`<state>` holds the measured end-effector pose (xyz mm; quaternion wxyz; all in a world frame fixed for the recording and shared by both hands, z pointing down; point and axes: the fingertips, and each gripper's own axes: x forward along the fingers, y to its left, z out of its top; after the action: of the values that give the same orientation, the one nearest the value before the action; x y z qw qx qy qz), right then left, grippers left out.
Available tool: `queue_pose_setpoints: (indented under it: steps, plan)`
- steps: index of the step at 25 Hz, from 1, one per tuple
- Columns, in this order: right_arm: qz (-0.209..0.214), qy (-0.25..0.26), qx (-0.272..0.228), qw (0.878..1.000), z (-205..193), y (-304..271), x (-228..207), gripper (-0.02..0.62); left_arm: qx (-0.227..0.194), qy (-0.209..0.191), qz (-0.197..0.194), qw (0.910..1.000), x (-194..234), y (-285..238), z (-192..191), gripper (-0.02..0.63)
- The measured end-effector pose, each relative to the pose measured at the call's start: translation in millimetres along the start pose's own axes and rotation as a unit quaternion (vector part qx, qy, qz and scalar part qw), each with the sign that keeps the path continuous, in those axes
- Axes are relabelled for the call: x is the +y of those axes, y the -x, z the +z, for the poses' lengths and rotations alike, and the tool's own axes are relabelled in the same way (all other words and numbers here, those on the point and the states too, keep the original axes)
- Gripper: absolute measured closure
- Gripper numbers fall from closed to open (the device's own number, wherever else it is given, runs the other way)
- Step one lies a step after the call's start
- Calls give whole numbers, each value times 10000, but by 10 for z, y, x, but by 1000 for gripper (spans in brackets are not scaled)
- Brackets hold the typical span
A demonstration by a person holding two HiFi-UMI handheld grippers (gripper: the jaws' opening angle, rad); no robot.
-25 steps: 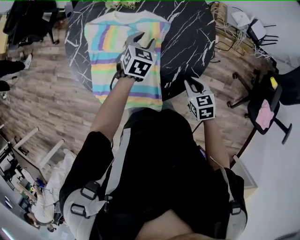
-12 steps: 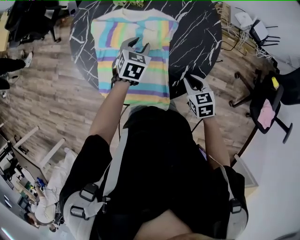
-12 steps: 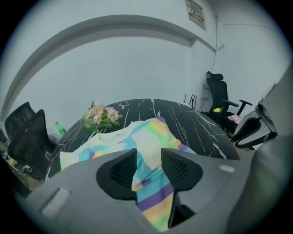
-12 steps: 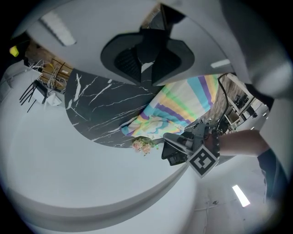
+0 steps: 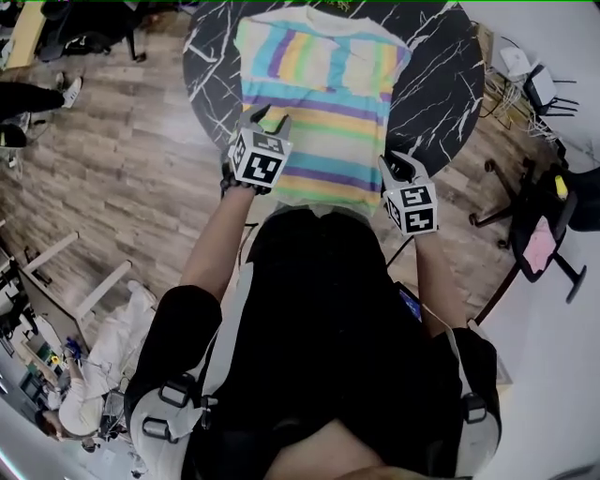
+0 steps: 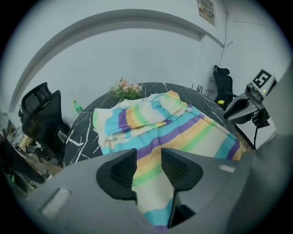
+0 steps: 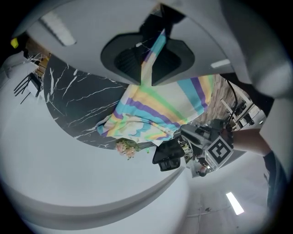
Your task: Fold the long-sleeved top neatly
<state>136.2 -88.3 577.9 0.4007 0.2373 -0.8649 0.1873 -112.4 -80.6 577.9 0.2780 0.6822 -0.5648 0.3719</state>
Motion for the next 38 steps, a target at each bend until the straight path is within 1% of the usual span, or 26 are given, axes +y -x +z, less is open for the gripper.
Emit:
queue_pose_setpoints:
  steps: [4, 7, 10, 12, 15, 18, 20, 24, 25, 27, 30, 32, 35, 36, 38]
  plan:
    - [-149, -90, -24, 9998, 66, -140, 306, 515, 67, 3, -82, 9999, 197, 180, -403, 431]
    - [-310, -157, -190, 9992, 146, -250, 546, 515, -7, -57, -122, 9999, 351, 303, -589, 430]
    - [-383, -195, -273, 9987, 192, -337, 774, 514, -50, -65, -191, 9998, 483, 399, -785, 430]
    - [-424, -212, -296, 9984, 196, -352, 876, 515, -34, -7, -214, 9998, 566, 455, -926, 430]
    - [-509, -203, -272, 9981, 123, -282, 927, 515, -59, 221, -271, 9994, 599, 591, -1113, 430]
    - [-612, -224, -194, 9977, -18, -154, 886, 514, -65, 474, -377, 9981, 502, 708, -1338, 417]
    - [-646, -273, -168, 9974, -128, -66, 862, 515, -106, 693, -533, 9961, 367, 787, -1475, 406]
    - [-604, -272, -178, 9976, -328, 68, 890, 514, -362, 1166, -958, 9879, 92, 857, -1688, 366]
    - [-587, -248, -185, 9978, -383, 105, 910, 514, -413, 1262, -1063, 9854, 30, 851, -1741, 343]
    - [-585, -218, -207, 9978, -510, 189, 952, 511, -463, 1389, -1241, 9814, -83, 823, -1844, 333]
    - [-622, -300, -188, 9974, -777, 327, 1014, 508, -444, 1386, -1390, 9795, -204, 791, -1976, 330]
    - [-637, -465, -143, 9968, -957, 387, 1013, 497, -430, 1349, -1471, 9789, -242, 761, -2027, 320]
    - [-618, -915, -26, 9939, -1207, 411, 950, 472, -460, 1431, -1611, 9754, -254, 694, -2098, 313]
    - [-585, -1092, 16, 9923, -1280, 399, 929, 460, -459, 1482, -1683, 9735, -256, 664, -2132, 313]
    - [-477, -1425, 75, 9886, -1390, 344, 894, 414, -443, 1572, -1871, 9687, -261, 599, -2195, 301]
